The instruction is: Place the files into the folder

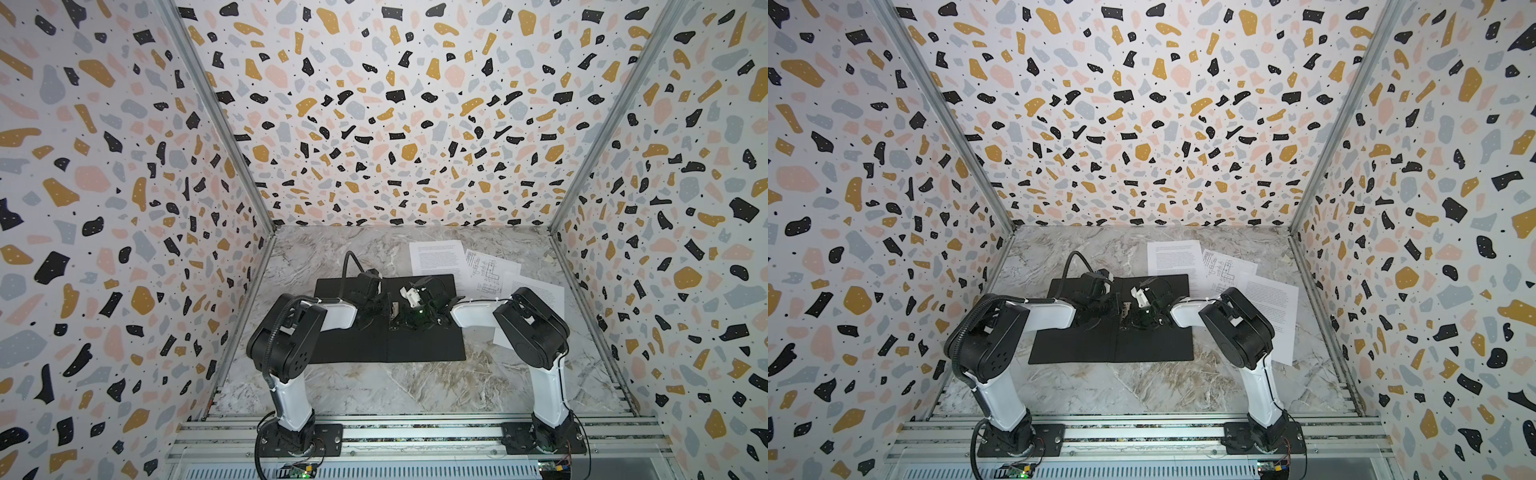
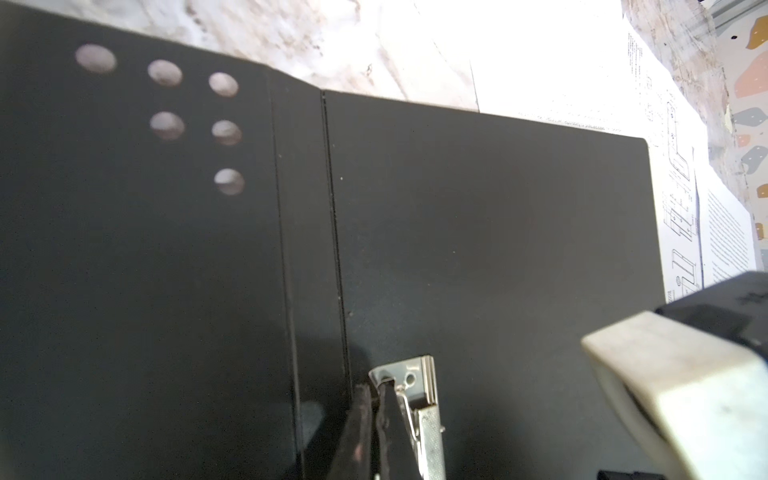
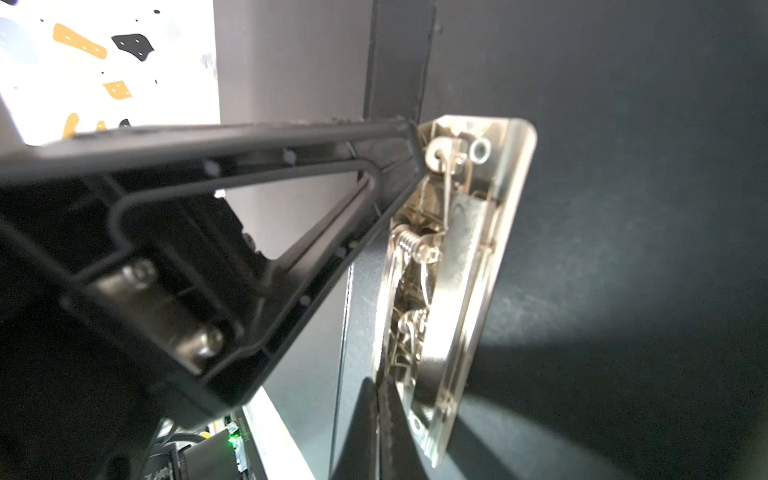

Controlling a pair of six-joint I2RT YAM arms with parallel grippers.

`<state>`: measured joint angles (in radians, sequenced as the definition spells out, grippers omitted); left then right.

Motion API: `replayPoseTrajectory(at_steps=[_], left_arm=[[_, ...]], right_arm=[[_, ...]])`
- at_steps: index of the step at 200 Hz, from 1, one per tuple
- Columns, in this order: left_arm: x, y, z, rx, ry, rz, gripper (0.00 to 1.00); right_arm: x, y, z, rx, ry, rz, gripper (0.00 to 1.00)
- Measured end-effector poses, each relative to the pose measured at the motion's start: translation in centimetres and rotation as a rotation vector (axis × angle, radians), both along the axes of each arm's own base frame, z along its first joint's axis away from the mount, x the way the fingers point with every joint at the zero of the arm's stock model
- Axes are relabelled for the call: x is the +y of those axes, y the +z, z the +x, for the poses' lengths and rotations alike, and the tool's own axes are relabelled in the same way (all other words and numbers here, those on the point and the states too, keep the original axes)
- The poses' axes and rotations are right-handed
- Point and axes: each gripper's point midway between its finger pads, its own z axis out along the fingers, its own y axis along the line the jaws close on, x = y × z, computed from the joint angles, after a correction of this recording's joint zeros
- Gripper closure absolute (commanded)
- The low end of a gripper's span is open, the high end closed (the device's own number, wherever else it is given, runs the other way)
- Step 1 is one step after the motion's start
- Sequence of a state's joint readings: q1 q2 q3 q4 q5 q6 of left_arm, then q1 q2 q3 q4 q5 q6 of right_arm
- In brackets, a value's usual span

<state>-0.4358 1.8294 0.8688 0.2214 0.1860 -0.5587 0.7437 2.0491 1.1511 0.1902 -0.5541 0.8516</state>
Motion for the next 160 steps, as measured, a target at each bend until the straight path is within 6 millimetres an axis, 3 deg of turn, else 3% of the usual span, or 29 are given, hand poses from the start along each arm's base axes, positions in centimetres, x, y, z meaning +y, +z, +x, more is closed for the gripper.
replayPoseTrajectory(at_steps=[160], left_arm=[[-1.0,0.0,0.6,-0.024,-0.068,-0.047,0.98]], right_arm=[[-1.3,0.2,0.5,-0.051,-0.02,0.019,1.0]])
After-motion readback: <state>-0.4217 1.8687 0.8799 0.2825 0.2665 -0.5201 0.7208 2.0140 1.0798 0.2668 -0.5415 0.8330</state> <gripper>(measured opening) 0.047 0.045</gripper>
